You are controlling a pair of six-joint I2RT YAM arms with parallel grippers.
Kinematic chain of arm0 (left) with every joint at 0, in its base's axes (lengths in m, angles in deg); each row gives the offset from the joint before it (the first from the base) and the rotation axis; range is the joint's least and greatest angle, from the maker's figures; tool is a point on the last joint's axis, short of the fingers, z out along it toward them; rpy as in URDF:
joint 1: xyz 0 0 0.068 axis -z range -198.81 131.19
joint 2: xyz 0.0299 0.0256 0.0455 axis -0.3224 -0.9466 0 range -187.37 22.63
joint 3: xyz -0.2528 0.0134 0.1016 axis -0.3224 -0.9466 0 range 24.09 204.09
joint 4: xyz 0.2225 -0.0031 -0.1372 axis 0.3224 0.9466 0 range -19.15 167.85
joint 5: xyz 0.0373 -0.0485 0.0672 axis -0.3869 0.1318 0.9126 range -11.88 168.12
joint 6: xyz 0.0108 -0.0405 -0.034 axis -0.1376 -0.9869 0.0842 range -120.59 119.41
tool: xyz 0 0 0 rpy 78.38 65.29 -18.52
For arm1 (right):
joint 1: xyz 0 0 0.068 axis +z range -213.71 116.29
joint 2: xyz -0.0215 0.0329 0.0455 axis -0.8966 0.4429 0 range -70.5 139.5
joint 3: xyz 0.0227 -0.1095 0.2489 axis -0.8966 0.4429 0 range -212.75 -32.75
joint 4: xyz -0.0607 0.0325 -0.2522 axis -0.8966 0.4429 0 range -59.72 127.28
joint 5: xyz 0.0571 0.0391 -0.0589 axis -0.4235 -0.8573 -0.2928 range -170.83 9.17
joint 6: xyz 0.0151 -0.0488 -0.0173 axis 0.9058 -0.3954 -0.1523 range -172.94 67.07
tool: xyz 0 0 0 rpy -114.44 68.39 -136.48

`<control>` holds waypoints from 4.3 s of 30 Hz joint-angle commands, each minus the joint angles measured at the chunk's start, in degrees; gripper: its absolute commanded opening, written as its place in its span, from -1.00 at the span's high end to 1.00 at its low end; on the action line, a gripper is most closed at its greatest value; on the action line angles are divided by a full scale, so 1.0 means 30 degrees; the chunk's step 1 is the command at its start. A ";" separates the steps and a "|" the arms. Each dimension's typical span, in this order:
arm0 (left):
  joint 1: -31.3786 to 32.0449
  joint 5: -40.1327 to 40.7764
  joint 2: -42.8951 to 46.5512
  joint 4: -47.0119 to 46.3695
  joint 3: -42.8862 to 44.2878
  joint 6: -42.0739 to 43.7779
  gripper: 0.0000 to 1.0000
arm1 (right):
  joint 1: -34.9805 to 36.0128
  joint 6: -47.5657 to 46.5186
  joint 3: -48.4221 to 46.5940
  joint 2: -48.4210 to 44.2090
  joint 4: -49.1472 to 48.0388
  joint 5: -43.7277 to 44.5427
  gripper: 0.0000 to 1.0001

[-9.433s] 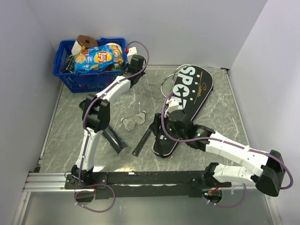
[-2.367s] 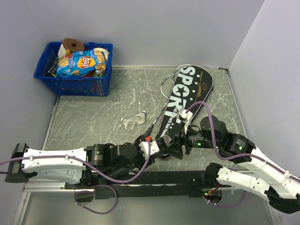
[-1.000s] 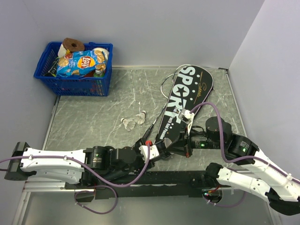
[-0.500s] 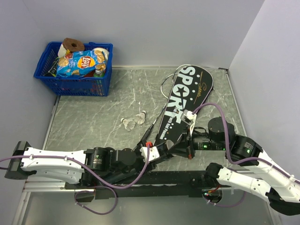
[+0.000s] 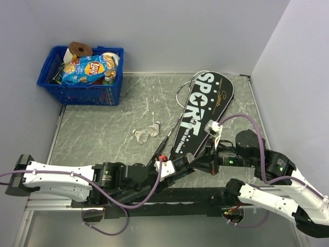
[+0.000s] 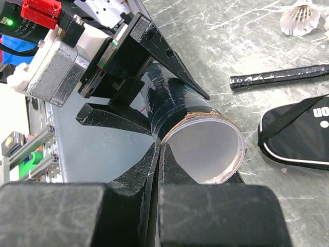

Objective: Pack up the badminton gear

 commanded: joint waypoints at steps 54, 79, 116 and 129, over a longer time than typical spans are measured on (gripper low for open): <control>0.0843 0.0608 -0.0256 0.3141 -0.0322 -0.0375 0.46 | -0.0411 0.0599 -0.0515 0.1413 0.2274 1.2534 1.00; 0.2453 0.3507 0.2879 0.4225 -0.0087 -0.1224 0.52 | -1.6965 0.5263 0.8569 1.1585 -0.8156 0.7911 1.00; 0.3831 0.9457 0.6979 0.5193 0.0382 -0.2251 0.58 | -0.6367 -0.0682 -0.4054 1.9786 -0.8947 0.2606 -0.04; 0.3860 0.9310 0.6394 0.5573 0.0674 -0.2396 0.59 | -0.3843 -0.3348 -0.7104 2.3800 -0.8158 0.6470 -0.23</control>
